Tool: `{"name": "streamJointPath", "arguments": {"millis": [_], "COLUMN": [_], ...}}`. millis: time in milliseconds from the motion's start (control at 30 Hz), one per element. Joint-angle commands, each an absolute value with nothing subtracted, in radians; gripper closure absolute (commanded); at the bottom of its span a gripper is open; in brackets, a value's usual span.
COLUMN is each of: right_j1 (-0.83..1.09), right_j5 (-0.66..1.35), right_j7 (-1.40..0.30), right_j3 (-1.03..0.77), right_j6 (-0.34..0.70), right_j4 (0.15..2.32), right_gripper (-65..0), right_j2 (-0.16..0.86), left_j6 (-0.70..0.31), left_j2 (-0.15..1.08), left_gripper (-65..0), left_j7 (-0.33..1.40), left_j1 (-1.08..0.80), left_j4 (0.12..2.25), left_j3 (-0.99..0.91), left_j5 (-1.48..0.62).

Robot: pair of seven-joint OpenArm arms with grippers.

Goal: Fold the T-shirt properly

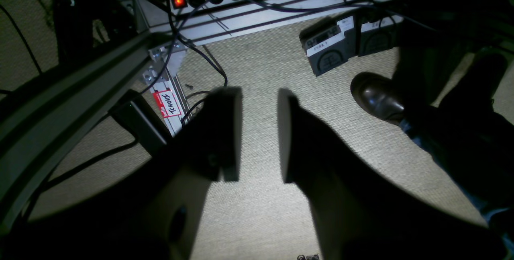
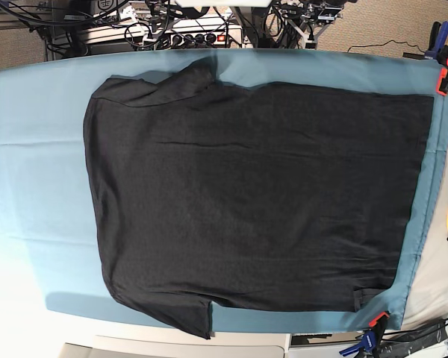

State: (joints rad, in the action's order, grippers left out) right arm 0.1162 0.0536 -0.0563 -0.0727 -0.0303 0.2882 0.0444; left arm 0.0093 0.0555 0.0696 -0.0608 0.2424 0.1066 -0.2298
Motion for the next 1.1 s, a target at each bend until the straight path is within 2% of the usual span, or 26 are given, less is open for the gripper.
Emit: {"name": "streamJointPath", "arguments": {"millis": [0, 733, 867, 967, 1067], "right_j1": [0.116, 0.116, 0.12, 0.146, 0.184], "right_j5": [0.059, 0.059, 0.059, 0.059, 0.059], "right_j7": [-0.059, -0.058, -0.048, -0.058, -0.083], "right_j3": [-0.076, -0.076, -0.076, -0.076, -0.077], "right_j6": [-0.038, -0.038, -0.038, -0.038, -0.039], "right_j4": [0.295, 0.295, 0.298, 0.34, 0.39], "right_gripper": [-16.2, -16.2, -16.2, -16.2, -16.2], "right_j2": [0.05, 0.05, 0.05, 0.05, 0.05], "left_j6": [0.004, 0.004, 0.014, 0.073, 0.086], "left_j2": [0.056, 0.056, 0.056, 0.056, 0.056], "left_gripper": [-20.8, -20.8, -20.8, -20.8, -20.8], "left_j7": [0.07, 0.074, 0.163, 0.231, 0.274], "left_j1": [-0.064, -0.064, -0.07, -0.096, -0.121], "left_j4": [0.247, 0.247, 0.284, 0.364, 0.416], "left_j3": [0.109, 0.109, 0.109, 0.109, 0.109], "left_j5": [-0.231, -0.231, -0.231, -0.223, -0.181]}}
